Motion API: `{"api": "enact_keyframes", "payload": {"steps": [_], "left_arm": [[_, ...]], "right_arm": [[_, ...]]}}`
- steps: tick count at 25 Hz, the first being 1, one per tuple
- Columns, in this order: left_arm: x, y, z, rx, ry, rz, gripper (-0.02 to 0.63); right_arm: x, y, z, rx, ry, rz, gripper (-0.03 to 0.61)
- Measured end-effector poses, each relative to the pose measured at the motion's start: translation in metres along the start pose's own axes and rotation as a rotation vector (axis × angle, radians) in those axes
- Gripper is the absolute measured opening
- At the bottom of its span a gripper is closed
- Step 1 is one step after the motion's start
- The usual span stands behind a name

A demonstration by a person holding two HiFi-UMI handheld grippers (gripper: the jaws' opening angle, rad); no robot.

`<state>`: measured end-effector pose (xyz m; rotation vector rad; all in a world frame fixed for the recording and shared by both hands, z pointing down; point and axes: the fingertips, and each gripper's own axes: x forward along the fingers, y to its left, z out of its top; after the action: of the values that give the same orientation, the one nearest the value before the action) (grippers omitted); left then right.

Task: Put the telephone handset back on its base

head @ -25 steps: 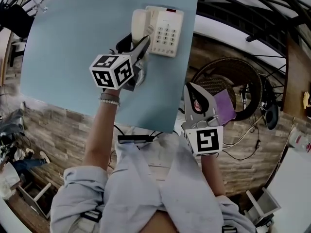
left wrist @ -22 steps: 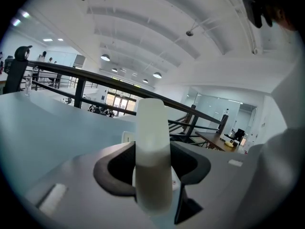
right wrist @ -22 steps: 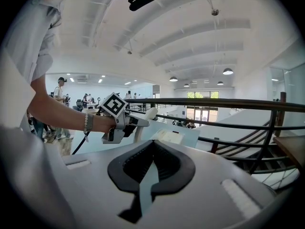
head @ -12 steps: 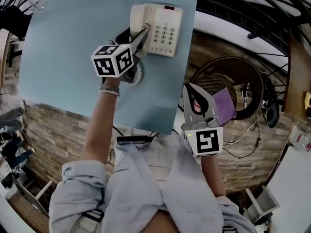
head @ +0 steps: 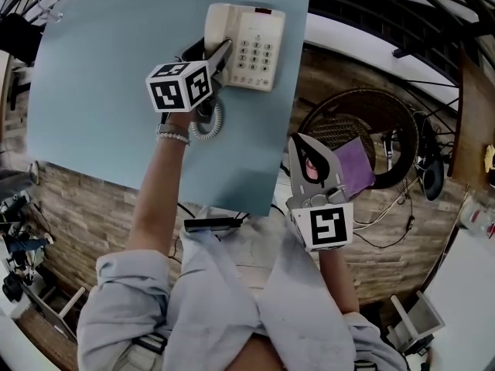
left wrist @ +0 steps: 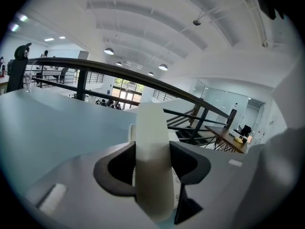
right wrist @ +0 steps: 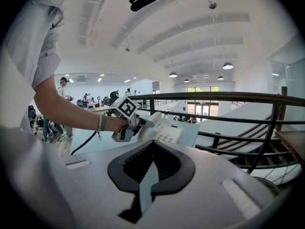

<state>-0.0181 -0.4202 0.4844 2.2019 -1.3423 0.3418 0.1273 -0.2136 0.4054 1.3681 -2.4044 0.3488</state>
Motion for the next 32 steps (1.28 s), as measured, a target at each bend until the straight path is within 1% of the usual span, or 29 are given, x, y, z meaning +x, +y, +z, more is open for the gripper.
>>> {"api": "enact_keyframes", "payload": {"steps": [4,11,16,24,30,32], "left_arm": [[0.008,0.004,0.0,0.002,0.007,0.015,0.21],[0.021,0.01,-0.003,-0.041,0.011,0.04,0.21],[0.031,0.01,-0.008,-0.041,0.028,0.051,0.21],[0.036,0.016,-0.01,-0.055,0.022,0.092,0.21],[0.036,0.014,-0.009,-0.04,0.02,0.066,0.21],[0.038,0.012,-0.01,-0.024,0.024,0.05,0.21]], "right_arm": [[0.001,-0.004,0.0,0.0,0.0,-0.001,0.006],[0.001,-0.008,-0.003,0.005,0.007,0.002,0.006],[0.003,-0.01,-0.005,0.012,0.011,0.004,0.006],[0.005,-0.01,-0.006,0.022,0.02,0.007,0.006],[0.007,-0.006,-0.005,0.02,0.016,0.013,0.006],[0.008,-0.004,-0.006,0.019,0.017,0.016,0.006]]}}
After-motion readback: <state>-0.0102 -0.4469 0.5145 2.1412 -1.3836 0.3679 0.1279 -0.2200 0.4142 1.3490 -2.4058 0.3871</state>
